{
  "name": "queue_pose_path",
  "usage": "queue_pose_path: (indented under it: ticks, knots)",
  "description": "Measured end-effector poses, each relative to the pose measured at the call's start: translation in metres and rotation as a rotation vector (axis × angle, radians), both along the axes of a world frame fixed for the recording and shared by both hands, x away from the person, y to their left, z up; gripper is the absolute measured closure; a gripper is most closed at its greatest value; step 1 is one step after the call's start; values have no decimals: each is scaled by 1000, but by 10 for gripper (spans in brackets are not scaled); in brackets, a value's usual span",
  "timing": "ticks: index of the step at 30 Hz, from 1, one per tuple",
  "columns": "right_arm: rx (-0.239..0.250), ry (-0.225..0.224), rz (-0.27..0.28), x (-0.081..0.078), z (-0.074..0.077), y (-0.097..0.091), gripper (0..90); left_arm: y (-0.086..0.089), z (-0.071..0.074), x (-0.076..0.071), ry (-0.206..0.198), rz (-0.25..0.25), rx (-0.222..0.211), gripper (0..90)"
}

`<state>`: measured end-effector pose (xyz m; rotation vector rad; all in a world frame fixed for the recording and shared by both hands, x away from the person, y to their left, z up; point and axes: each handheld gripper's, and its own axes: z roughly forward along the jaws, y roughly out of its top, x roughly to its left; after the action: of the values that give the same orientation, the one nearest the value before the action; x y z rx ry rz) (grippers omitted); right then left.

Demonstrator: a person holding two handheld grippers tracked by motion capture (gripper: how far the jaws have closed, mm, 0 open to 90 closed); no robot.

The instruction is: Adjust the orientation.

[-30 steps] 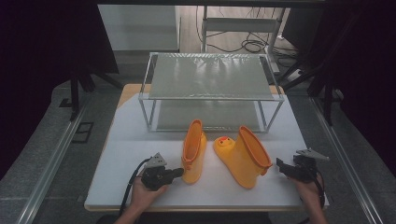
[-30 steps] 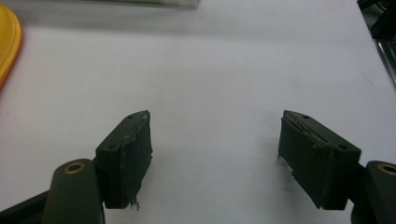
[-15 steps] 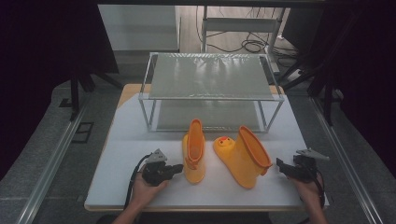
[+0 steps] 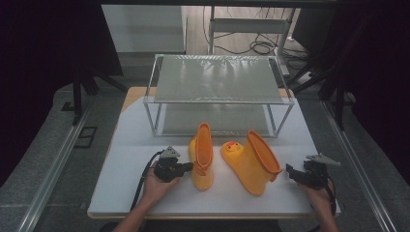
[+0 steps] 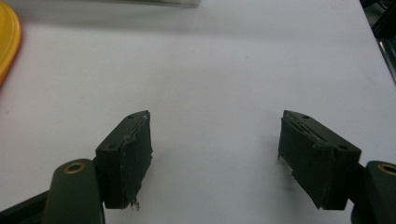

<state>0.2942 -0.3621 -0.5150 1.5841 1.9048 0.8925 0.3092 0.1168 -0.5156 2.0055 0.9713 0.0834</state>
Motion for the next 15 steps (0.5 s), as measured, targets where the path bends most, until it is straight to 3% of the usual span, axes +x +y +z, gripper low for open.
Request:
queue_pose_path:
  ticks: [7,15]
  knots:
    - [3,5,-2,1,0,0,255,-6,-2,1,20,-21,-33,898]
    - [7,1,-3,1,0,0,254,-25,0,3,15,-59,-24,897]
